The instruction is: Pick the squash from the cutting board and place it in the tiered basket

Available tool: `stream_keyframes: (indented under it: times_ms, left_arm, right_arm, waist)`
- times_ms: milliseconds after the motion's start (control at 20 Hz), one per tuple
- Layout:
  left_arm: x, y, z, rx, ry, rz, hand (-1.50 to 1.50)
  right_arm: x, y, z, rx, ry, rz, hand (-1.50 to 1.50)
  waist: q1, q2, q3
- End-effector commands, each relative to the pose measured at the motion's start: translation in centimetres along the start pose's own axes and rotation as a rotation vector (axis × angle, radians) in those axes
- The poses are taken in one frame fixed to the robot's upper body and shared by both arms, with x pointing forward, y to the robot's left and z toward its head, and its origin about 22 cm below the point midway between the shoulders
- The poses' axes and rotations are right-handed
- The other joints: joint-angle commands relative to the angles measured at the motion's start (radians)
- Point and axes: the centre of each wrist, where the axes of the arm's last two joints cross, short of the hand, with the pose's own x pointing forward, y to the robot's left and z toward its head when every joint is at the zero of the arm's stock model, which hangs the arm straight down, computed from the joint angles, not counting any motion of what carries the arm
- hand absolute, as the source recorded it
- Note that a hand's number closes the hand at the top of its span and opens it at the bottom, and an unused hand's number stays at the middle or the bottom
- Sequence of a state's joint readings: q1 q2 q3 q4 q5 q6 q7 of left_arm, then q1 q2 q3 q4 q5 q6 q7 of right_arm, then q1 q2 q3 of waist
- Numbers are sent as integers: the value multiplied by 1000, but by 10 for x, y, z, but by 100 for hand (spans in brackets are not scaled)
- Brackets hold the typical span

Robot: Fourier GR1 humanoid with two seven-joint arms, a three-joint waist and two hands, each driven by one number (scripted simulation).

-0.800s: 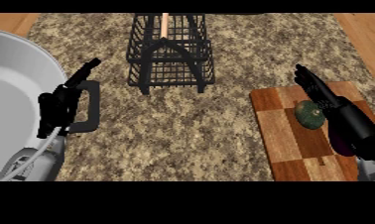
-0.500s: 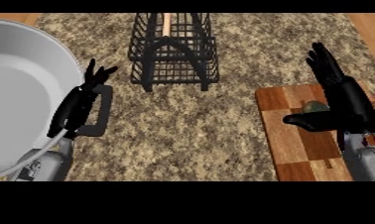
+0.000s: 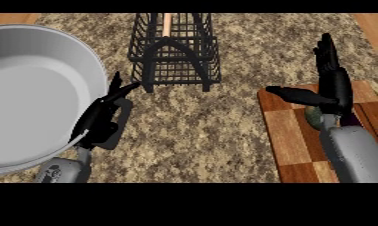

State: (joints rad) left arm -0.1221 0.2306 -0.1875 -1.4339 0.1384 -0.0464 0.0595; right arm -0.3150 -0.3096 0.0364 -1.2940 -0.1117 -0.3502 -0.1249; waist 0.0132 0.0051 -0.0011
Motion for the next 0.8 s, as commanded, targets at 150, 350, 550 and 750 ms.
stream_keyframes:
  times_ms: [150, 350, 550, 750]
  left_arm:
    - [-9, 1, 3, 72, -69, 16, 0]
    - [-12, 3, 7, 72, -57, 5, 0]
    - [-14, 8, 6, 71, -57, 1, 0]
    - [-18, 3, 2, 73, -66, 6, 0]
  right_arm:
    - [53, -48, -15, 50, 28, 407, -150]
    - [58, -68, -17, 166, 199, 788, -150]
    - [86, -76, -18, 298, 332, 1094, -150]
    - [129, -40, -5, 420, 403, 1187, -150]
  waist:
    - [-32, -16, -5]
    - [-22, -19, -11]
    - [-29, -20, -12]
    - [-27, -15, -7]
